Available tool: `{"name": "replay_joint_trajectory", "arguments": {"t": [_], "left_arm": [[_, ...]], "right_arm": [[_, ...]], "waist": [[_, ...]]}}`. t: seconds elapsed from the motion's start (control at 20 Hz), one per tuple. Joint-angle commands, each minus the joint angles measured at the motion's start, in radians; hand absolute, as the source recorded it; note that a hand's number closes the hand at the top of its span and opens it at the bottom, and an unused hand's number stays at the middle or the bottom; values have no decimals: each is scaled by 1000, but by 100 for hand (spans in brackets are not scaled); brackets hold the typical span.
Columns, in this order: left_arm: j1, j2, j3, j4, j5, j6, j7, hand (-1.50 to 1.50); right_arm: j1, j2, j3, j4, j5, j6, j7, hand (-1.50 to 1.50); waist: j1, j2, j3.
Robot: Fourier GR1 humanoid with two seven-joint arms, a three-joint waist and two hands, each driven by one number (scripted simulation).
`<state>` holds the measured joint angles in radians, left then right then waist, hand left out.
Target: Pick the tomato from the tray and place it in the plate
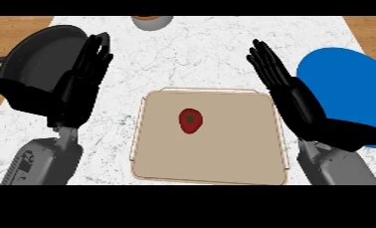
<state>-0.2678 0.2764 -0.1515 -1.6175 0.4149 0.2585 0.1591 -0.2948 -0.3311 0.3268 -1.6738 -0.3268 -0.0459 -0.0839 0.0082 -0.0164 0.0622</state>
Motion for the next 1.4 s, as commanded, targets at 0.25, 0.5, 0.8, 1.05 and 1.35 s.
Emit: {"name": "replay_joint_trajectory", "arguments": {"t": [0.25,0.5,0.8,1.05,1.35], "left_arm": [[163,49,-121,194,-117,-11,71,0],[231,16,-144,164,-81,-61,25,0],[238,-45,-164,197,-147,0,20,0],[230,-21,-124,207,-119,-38,33,0],[239,-33,-116,234,-127,-33,14,0]], "right_arm": [[-337,1,-125,232,-93,165,-62,150],[-283,59,-144,534,175,-88,-274,-150],[-404,114,-187,839,156,100,-540,-150],[-461,-9,-94,854,295,169,-465,-150],[-516,-83,73,750,442,294,-308,-150]], "waist": [[83,55,-61],[57,38,-60],[16,24,-61],[9,21,-63],[-12,12,-64]]}}
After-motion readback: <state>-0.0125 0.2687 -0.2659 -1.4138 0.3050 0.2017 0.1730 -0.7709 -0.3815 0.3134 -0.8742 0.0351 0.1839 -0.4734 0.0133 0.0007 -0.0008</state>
